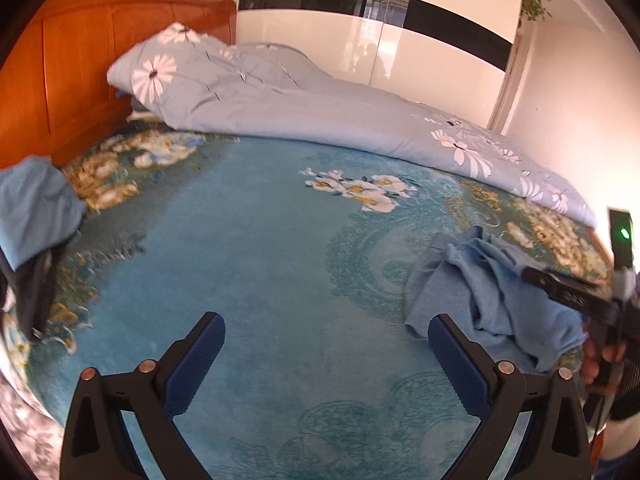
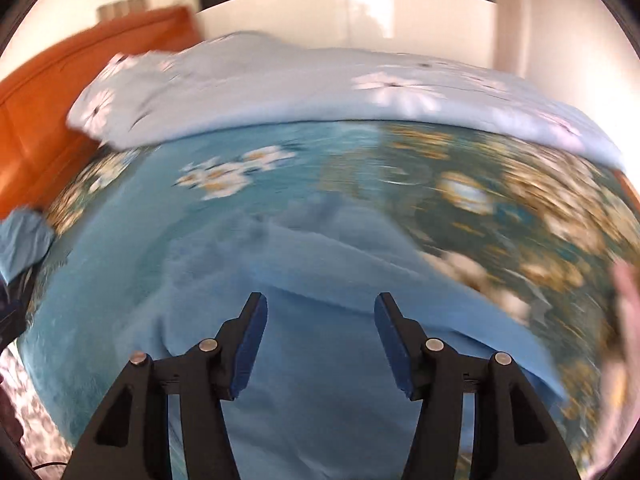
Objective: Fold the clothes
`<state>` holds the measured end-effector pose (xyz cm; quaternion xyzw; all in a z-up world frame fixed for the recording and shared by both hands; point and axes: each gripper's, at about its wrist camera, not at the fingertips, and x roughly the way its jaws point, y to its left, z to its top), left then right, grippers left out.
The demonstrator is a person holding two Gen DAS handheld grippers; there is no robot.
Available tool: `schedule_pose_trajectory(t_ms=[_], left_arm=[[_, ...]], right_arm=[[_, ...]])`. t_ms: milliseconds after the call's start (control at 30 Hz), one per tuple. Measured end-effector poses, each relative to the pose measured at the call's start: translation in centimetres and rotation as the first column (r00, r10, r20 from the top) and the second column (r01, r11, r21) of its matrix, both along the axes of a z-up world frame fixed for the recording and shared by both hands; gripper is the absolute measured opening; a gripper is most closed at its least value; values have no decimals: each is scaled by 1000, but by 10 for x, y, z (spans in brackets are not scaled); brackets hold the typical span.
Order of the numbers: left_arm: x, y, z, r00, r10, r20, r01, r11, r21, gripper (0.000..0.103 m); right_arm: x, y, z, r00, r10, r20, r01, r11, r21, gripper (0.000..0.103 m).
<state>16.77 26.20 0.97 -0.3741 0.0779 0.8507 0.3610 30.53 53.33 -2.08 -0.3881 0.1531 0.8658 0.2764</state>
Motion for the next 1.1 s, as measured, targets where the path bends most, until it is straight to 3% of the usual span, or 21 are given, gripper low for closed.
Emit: schedule_pose_trajectory(t_ms=[67,167,233,367,533,700,867,967,1100], left_arm=[[0,-5,-1,1000,11,-21,-11,1000,-23,103],[-9,-13,-5,999,26,29,-26,1000,-10,103],[-12,-16,-6,998,30,53,-31,1000,7,103],[-10,-13,-5,998,27,55,-29,999,29,103],[-3,10,-13,996,-32,78,31,999,14,103],[7,42,-20,988,-119,102,119,993,6,103],[30,76,-25,967,-235,102,239,971,-21,103],[46,89,-27,949,-305,81,310,949,-57,103],[64,91,-29,927,-374,34,375,920,-110,103]], right_arm=[[-20,-6,-5,999,21,37,-24,997,69,57],[-34,-6,-16,994,19,107,-35,987,154,54],[-29,1,-18,995,3,103,-17,991,133,5],[23,8,1,999,-33,-33,35,998,52,4],[106,-7,30,992,-87,-95,98,988,120,4],[196,-8,31,967,-251,-51,256,950,177,4],[261,26,8,886,-462,28,459,885,79,4],[276,24,-1,873,-486,22,486,874,23,5],[288,7,7,865,-502,25,499,864,67,12]])
